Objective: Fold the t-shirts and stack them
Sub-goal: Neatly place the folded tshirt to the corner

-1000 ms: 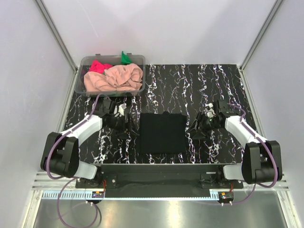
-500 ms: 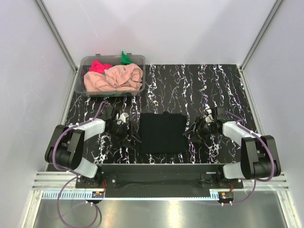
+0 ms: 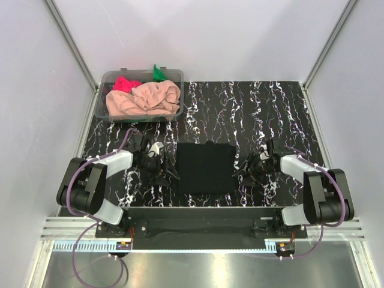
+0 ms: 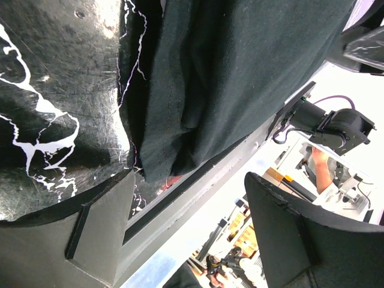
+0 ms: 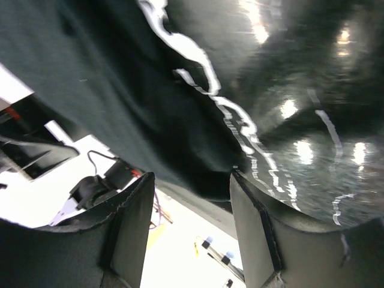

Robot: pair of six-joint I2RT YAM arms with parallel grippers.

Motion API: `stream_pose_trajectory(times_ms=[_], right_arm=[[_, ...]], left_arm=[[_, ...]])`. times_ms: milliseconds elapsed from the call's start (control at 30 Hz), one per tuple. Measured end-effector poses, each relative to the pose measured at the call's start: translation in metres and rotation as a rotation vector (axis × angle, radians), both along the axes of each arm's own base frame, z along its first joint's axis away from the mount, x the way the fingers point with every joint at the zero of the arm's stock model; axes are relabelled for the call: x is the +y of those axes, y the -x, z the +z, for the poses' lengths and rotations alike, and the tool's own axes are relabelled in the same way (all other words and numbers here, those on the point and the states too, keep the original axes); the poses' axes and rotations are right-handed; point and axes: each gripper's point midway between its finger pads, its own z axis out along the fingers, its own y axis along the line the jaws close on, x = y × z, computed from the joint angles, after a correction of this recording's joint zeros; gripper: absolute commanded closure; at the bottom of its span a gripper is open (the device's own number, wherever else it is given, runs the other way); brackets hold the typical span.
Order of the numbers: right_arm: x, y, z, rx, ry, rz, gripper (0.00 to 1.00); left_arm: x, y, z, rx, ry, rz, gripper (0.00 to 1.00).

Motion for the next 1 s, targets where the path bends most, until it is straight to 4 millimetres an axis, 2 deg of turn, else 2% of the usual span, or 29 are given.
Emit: stream_pose_trajectory(times_ms=[300,433,667,867,1000], right_arm=[[-0.002,0.013,-0.019,0.097,0.018,0.018,0.4],[0.005,0.014,-0.019,0.129,-0.041,0.032,0.4],[0.007,0.007,-0.015,0.075,-0.061,0.047,0.39],[0.009,-0.001,0.001,-0.028,-0.078,0.065,0.38],[0.01,0.001,-0.009,-0.001,-0.079,0.082,0.38]], left_arm=[[-0.001,0.002,-0.006,0.039,-0.001,-0.003,0.23],[-0.003,-0.001,-0.006,0.051,0.009,-0.007,0.23],[-0.006,-0.002,-0.001,0.046,0.036,-0.023,0.23],[-0.007,0.001,-0.004,0.067,0.052,-0.036,0.23],[-0.007,0.003,-0.009,0.089,0.048,-0.039,0.24]])
